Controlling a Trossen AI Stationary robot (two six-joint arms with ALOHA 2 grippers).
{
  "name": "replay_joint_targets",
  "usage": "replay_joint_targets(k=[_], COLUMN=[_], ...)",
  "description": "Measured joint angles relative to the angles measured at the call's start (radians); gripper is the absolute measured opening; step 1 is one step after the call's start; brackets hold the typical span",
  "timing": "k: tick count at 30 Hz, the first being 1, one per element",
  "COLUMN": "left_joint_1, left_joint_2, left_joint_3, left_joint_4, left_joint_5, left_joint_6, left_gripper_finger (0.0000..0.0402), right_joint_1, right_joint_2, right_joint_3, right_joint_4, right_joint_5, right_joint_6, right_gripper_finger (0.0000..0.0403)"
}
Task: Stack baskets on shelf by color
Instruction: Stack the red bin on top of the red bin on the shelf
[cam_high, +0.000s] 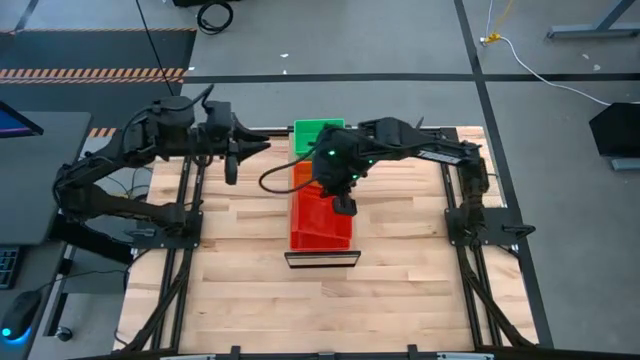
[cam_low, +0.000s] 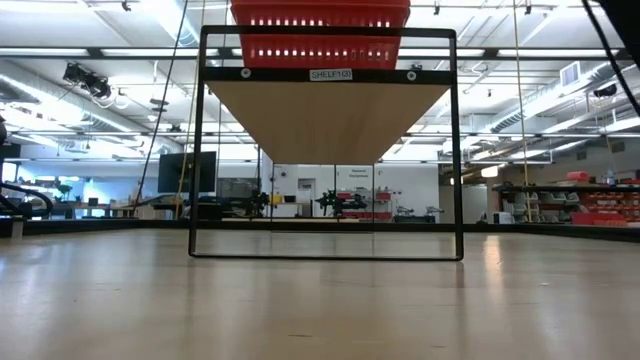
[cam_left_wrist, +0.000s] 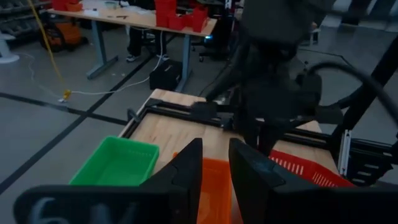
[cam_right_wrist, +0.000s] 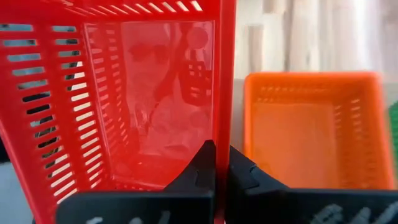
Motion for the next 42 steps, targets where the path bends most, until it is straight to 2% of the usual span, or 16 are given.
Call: replay_joint_targets(k=[8, 42], left_joint_1=[0.0, -0.001], left_joint_2=[-0.014, -0.012], left_joint_3=[0.0, 0.0], left_joint_4=[-0.041, -0.039], left_joint_5=[-0.003, -0.003], left_joint_6=[0.0, -0.001], left_gripper_finger=[0.0084, 0.0082], right_joint_1=[0.0, 0.008], right_joint_2=[0.055, 0.061], right_joint_3=[0.023, -0.025], right_joint_4=[-0.064, -0.071], right_joint_5=[-0.044, -0.039], right_joint_6=[-0.012, -0.025], right_gripper_finger=[0.0006, 0.0008])
